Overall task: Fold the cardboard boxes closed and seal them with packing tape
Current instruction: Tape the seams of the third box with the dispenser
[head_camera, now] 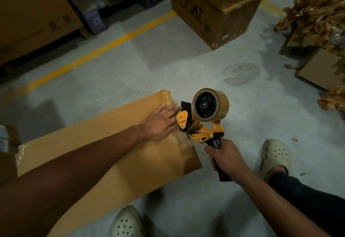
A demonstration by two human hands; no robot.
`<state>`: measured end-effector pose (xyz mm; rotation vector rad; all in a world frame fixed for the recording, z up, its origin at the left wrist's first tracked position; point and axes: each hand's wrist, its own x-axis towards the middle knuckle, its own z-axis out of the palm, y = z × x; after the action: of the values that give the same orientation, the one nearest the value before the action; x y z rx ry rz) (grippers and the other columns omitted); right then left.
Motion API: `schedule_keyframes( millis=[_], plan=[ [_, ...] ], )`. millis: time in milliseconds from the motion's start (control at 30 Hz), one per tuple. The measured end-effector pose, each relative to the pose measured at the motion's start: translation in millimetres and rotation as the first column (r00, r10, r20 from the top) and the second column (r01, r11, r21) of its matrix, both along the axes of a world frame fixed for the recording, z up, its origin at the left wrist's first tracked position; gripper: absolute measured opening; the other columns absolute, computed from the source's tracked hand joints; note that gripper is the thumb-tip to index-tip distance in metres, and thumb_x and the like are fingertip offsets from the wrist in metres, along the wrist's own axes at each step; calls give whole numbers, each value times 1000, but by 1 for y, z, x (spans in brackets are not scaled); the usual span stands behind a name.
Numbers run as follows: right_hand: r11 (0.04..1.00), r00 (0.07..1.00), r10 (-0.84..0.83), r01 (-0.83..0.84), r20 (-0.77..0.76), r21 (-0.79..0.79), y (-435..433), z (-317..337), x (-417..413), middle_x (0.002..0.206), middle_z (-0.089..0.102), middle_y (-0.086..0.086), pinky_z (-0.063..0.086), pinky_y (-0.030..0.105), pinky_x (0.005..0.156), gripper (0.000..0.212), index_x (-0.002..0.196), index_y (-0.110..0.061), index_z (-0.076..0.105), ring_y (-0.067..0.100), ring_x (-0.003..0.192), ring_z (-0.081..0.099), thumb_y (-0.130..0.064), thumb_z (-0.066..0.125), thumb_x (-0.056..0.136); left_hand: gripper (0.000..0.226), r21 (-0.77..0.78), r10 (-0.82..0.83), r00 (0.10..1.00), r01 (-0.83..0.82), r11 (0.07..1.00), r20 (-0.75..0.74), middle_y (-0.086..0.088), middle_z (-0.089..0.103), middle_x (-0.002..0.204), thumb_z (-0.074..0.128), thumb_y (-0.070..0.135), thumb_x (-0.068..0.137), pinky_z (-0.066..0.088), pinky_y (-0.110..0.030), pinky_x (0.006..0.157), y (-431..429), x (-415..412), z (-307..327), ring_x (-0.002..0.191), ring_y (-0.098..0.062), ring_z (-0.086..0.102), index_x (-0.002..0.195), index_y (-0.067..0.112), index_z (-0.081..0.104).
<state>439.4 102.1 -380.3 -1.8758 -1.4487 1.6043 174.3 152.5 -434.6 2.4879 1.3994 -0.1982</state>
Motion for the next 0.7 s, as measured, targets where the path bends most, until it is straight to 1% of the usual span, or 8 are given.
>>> schedule_keyframes(
  millis=[100,167,233,333,433,500,567,700],
  plan=[
    [1000,1000,3,-3,6,9,1,-2,1,60,60,12,51,33,49,9,85,-3,59,21,47,57,-9,63,88,80,9,38,999,-38,999,28,-6,-6,166,29,61,99,-9,-46,123,-24,6,-3,152,-18,-17,159,16,3],
    [1000,1000,11,-11,13,14,2,-3,1,61,61,12,53,34,52,10,86,-2,60,21,48,58,-11,63,88,95,31,61,998,-60,998,-23,-8,-12,165,24,75,94,-12,-47,122,-34,8,-9,151,-18,-20,159,13,-4],
    [1000,1000,8,-8,9,3,3,-4,1,61,61,11,53,36,53,9,85,-2,60,21,49,58,-10,62,89,101,54,68,995,-64,996,-70,-9,-13,165,19,82,90,-11,-47,122,-34,7,-14,150,-19,-21,158,12,-7],
    [1000,1000,4,-4,2,-2,15,-6,0,60,61,11,52,35,53,8,83,-3,59,22,49,57,-9,62,89,100,76,78,992,-71,995,-97,-9,-17,163,13,83,90,-8,-48,123,-26,7,-18,150,-20,-22,156,12,-12],
    [999,999,-2,1,36,35,41,-6,-3,59,61,12,53,39,54,10,79,-5,59,24,48,58,-10,63,87,99,87,159,983,-152,985,-92,-7,-22,162,10,83,89,-8,-48,123,-8,15,-20,150,-20,-23,154,13,-17],
    [999,999,9,-11,49,44,62,-3,-6,60,61,12,51,36,51,11,78,-6,59,23,49,58,-11,64,87,99,91,208,975,-201,975,-74,-7,-21,162,8,83,89,-8,-48,123,6,19,-20,150,-19,-23,155,14,-17],
    [998,998,42,-44,55,38,80,1,-6,61,60,12,48,31,49,12,78,-7,59,21,48,56,-10,65,87,98,80,224,973,-220,972,-49,-7,-20,163,7,84,89,-8,-48,123,14,18,-20,149,-17,-24,155,15,-17],
    [983,978,172,-178,118,37,94,11,1,58,59,11,45,28,45,12,77,-9,57,19,44,53,-9,64,86,98,87,229,973,-228,970,-5,-5,-17,164,13,83,90,-7,-49,123,12,16,-23,150,-17,-23,157,17,-13]
  ],
)
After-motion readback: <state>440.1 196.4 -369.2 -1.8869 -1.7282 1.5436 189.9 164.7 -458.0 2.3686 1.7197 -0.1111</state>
